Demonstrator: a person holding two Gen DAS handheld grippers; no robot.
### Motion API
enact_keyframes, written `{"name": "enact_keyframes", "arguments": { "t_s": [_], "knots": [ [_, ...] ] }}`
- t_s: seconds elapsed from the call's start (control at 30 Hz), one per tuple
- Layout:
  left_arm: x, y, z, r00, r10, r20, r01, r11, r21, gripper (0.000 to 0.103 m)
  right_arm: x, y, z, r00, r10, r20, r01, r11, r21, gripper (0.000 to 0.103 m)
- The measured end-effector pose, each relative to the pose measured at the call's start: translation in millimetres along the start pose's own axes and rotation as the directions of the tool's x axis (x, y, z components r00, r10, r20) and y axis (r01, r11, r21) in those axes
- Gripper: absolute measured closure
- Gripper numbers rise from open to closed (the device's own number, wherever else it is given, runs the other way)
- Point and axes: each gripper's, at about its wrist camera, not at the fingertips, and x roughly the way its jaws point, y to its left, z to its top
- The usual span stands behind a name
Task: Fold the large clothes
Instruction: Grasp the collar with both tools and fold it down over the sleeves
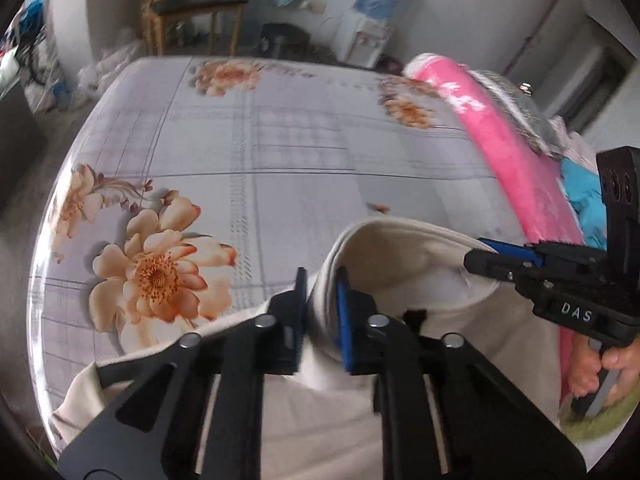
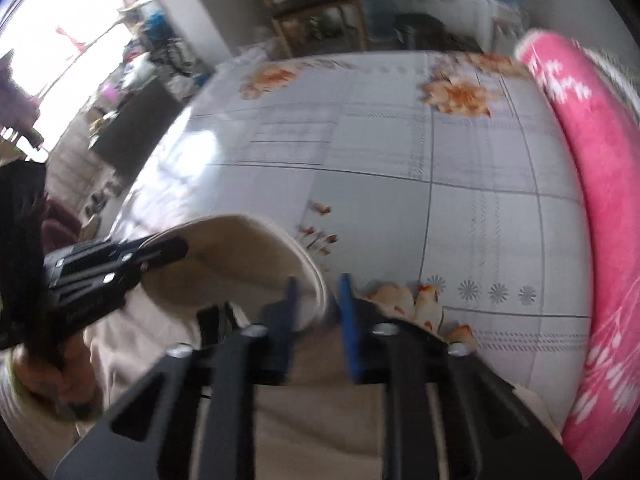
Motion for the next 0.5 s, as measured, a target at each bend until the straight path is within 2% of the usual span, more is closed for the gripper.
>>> {"name": "enact_keyframes", "arguments": {
  "t_s": [0.17,0.27,0.33,0.43,0.5],
  "knots": [
    [-47.1,-23.2,-26.0,0.998,-0.054,0.036,0.049,0.990,0.133,0.094,-38.7,21.3,-40.1,1.000,-0.011,0.025,0.014,0.993,-0.116,0.091],
    [-62.8,-34.1,-49.4,0.999,-0.025,0.045,0.013,0.973,0.232,0.094,-49.1,25.1,-65.2,1.000,-0.011,0.020,0.014,0.990,-0.138,0.091],
    [-62.8,-36.6,-66.9,1.000,-0.006,0.022,0.000,0.962,0.273,0.094,-48.0,30.2,-87.0,0.999,-0.032,0.009,0.033,0.983,-0.179,0.091],
    [-49.9,-30.8,-96.2,0.996,-0.004,-0.084,0.026,0.963,0.269,0.094,-34.5,33.8,-118.8,0.995,-0.088,-0.051,0.074,0.970,-0.230,0.088],
    [-36.6,-26.3,-112.6,0.992,0.018,-0.125,0.018,0.959,0.284,0.093,-38.9,35.0,-128.2,0.995,-0.073,-0.064,0.054,0.966,-0.251,0.086]
  ]
}}
